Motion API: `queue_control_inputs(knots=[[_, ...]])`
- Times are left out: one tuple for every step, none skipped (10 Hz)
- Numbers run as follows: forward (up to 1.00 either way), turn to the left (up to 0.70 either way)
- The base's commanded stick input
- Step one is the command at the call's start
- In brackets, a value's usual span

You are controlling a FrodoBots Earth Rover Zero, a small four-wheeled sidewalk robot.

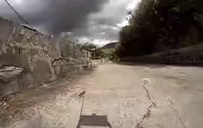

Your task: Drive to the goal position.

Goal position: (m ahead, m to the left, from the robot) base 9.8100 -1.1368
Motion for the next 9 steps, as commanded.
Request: queue_control_inputs(knots=[[0.70, 0.00], [0.85, 0.00], [0.85, 0.00], [0.85, 0.00], [0.85, 0.00], [0.85, 0.00], [0.85, 0.00], [0.85, 0.00], [0.85, 0.00]])
